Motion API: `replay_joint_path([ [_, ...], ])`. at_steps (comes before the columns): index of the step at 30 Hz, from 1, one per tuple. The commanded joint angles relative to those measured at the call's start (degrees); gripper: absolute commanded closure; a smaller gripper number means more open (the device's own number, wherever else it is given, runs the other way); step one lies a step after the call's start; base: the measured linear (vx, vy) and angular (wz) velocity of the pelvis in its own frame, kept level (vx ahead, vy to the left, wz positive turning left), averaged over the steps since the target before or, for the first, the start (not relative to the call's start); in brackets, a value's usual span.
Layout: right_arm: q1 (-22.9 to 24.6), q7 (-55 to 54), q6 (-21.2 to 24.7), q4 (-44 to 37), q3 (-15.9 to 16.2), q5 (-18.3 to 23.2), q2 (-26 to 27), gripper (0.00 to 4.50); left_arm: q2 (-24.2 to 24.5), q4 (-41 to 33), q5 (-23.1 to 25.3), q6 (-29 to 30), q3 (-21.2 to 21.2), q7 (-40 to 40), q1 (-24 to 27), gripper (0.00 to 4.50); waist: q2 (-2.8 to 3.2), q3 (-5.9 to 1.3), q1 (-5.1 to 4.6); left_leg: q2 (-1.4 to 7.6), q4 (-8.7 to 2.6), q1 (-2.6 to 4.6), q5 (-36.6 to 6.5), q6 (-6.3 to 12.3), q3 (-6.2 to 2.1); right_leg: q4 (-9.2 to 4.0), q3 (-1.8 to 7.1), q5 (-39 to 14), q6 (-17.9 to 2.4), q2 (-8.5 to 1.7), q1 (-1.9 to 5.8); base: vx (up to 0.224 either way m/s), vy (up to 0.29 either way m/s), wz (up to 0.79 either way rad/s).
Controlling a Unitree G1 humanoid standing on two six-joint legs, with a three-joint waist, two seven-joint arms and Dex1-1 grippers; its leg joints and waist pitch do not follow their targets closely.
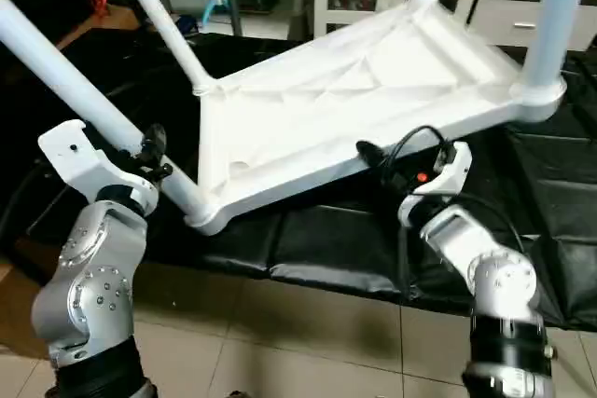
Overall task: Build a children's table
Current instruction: Flip table
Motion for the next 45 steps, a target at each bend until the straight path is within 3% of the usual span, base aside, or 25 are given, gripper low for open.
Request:
replay_joint_path([
  [1,-2.28,-0.91,-2.48,3.00,-1.34,0.04,-0.20,0.00,-2.51,-0.13,-6.71,0.58,0.52,-0.73,-0.40,2.63,-1.12,-4.13,-0.11,1.61,-4.19,0.88,-2.98,0.57,-0.39,-3.50,0.89,-6.11,-9.24,-1.95,2.13,0.000,0.000,0.00],
  [5,-5.97,-0.06,-7.25,7.76,-2.38,-1.60,-0.36,0.00,-2.98,-0.20,-6.98,0.86,0.34,-0.75,-0.21,2.63,-1.16,-4.15,0.01,1.61,-4.11,1.00,-3.56,0.84,-0.23,-3.60,0.86,-7.11,-9.32,-1.94,2.12,0.000,0.000,0.00],
  [13,-10.71,2.65,-13.15,12.85,-2.79,-4.38,-1.17,0.00,-2.91,-0.66,-7.16,1.17,0.21,-0.63,-0.27,2.63,-1.25,-4.60,0.20,1.62,-3.66,0.74,0.15,3.21,-0.24,-2.90,0.71,-2.28,-10.81,-1.92,2.36,0.000,0.000,0.00],
  [16,-11.89,2.89,-14.83,14.53,-3.23,-4.70,-1.35,0.38,-2.91,-0.68,-7.21,1.22,0.14,-0.66,-0.25,2.63,-1.26,-4.53,0.25,1.60,-3.58,0.67,-0.53,4.25,-0.12,-2.94,0.65,-2.27,-11.51,-1.89,2.24,0.000,0.000,0.00],
  [22,-14.84,3.74,-19.48,19.51,-4.47,-6.19,-1.80,0.87,-2.91,-1.21,-7.22,1.75,-0.46,-1.11,0.08,2.63,-1.28,-4.53,0.31,1.65,-3.58,0.70,-1.38,4.24,-0.07,-2.95,0.58,-3.60,-11.75,-1.90,2.23,0.000,0.000,0.00],
  [32,-16.85,2.79,-23.44,22.98,-5.12,-7.81,-1.84,1.76,-2.13,-0.51,-5.60,1.57,-1.75,-1.79,0.57,2.63,-1.07,-4.53,0.06,1.68,-3.60,0.73,-2.63,4.30,-0.09,-3.10,0.48,-4.80,-11.85,-1.86,2.13,0.000,0.000,0.00],
  [38,-18.06,2.97,-24.53,24.14,-5.03,-8.66,-2.37,2.20,-2.13,-0.39,-4.79,1.32,-1.79,-1.20,0.58,2.63,-1.31,-4.55,-0.14,1.63,-3.56,0.70,-2.94,4.35,-0.04,-3.06,0.47,-4.90,-11.93,-1.85,2.18,0.000,0.000,0.00],
  [41,-19.44,3.35,-26.55,24.83,-4.78,-9.73,-3.01,2.32,-1.93,-0.87,-5.85,1.70,-1.13,-1.25,0.75,1.93,-1.31,-4.58,-0.14,1.59,-3.41,0.71,-2.76,4.55,0.05,-3.00,0.49,-4.96,-12.30,-1.92,2.08,0.000,0.000,0.00],
  [45,-20.58,3.60,-27.86,25.39,-4.82,-10.44,-3.44,2.37,-1.93,-1.13,-6.49,2.05,-0.83,-1.12,0.74,1.74,-1.34,-4.66,0.02,1.67,-3.38,0.72,-2.39,4.90,0.05,-2.89,0.39,-3.83,-12.56,-1.74,2.04,0.000,0.000,0.00],
])
